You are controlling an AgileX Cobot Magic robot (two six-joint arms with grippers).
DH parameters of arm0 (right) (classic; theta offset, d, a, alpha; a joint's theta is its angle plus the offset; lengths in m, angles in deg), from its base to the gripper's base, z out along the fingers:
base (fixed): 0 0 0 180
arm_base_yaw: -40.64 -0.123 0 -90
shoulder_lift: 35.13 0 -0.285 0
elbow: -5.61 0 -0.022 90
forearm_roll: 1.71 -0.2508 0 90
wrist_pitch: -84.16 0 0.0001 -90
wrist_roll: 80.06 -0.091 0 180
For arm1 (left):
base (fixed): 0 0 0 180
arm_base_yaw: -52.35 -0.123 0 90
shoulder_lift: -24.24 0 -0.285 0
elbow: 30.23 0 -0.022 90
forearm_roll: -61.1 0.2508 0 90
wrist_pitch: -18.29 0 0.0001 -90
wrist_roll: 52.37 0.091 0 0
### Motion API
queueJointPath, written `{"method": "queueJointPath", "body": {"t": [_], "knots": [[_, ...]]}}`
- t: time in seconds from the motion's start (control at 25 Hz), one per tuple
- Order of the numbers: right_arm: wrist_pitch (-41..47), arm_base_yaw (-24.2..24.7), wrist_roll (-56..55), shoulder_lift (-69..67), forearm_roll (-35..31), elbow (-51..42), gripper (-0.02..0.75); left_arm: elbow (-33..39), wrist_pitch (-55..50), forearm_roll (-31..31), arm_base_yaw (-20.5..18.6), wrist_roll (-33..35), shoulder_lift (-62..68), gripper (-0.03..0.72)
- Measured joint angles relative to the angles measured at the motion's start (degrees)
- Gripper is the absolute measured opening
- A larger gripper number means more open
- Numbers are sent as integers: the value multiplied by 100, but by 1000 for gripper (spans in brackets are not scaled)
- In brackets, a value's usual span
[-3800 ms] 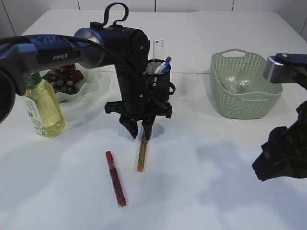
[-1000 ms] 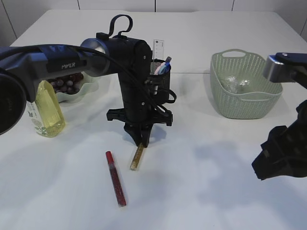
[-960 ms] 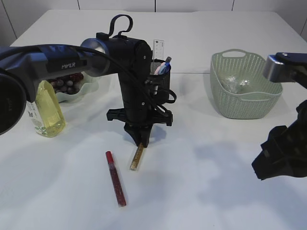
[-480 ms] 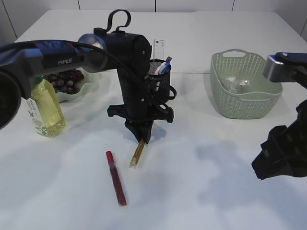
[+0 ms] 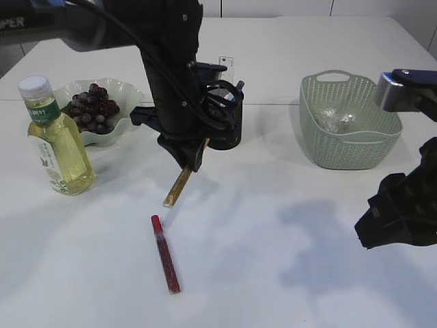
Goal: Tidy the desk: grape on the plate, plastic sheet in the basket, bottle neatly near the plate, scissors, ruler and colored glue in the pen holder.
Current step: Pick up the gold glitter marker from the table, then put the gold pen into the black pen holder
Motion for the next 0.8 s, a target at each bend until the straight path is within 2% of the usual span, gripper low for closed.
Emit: {"method": "queueJointPath", "body": {"t": [0.28, 0.56, 0.8], "knots": [[-112, 0, 0, 0, 0, 0, 364, 823, 1632, 175, 10, 0, -692, 90], [-124, 0, 0, 0, 0, 0, 363, 2315, 4586, 379, 10, 0, -896, 90], [-132, 0, 0, 0, 67, 0, 363, 2564, 6608, 553, 0, 0, -896, 90]]}}
